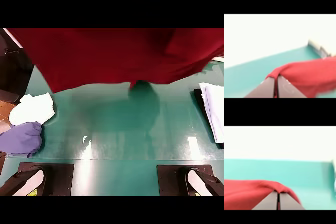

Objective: Fold the shirts.

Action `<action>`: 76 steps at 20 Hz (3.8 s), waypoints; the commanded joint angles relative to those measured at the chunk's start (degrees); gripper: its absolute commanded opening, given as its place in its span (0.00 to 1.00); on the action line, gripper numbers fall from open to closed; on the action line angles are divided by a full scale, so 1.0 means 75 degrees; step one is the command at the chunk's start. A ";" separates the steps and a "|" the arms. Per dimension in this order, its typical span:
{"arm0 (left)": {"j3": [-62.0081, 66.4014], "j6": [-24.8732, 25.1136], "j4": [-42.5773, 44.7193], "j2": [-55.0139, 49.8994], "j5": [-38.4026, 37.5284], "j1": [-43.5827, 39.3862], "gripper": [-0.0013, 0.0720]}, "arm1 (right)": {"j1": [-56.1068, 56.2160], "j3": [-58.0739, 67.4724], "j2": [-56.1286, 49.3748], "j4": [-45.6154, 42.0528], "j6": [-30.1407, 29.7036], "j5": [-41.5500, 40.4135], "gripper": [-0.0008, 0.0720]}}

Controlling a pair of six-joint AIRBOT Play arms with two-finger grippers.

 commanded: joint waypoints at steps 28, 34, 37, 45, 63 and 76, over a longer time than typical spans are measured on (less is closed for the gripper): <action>-0.5362 0.1119 -0.1247 -0.4619 0.2850 -0.0498 0.04 | 0.0962 -0.0443 -0.6604 -0.1451 0.0466 -0.0079 0.03; -0.4680 0.1125 -0.0140 -0.4610 0.1716 -0.0300 0.04 | 0.1049 -0.1151 -0.6065 -0.2154 0.0449 0.0274 0.03; -0.5106 0.1174 0.1134 -0.4616 0.0694 -0.0356 0.04 | 0.1198 -0.2792 -0.5214 -0.2171 0.0452 -0.0067 0.03; -0.5890 0.0901 0.1201 -0.4613 0.0495 -0.0356 0.10 | 0.1425 -0.5126 -0.4453 -0.2098 0.0682 -0.0968 0.04; -1.1267 -0.0318 0.2559 -0.0475 -0.0338 0.0035 0.79 | 0.0000 -0.6537 -0.1827 0.0510 -0.0813 0.2130 0.47; -1.1730 -0.0070 0.0592 -0.0463 0.0385 0.0035 0.04 | -0.0172 -0.6534 -0.1821 -0.0061 -0.0769 0.3048 0.47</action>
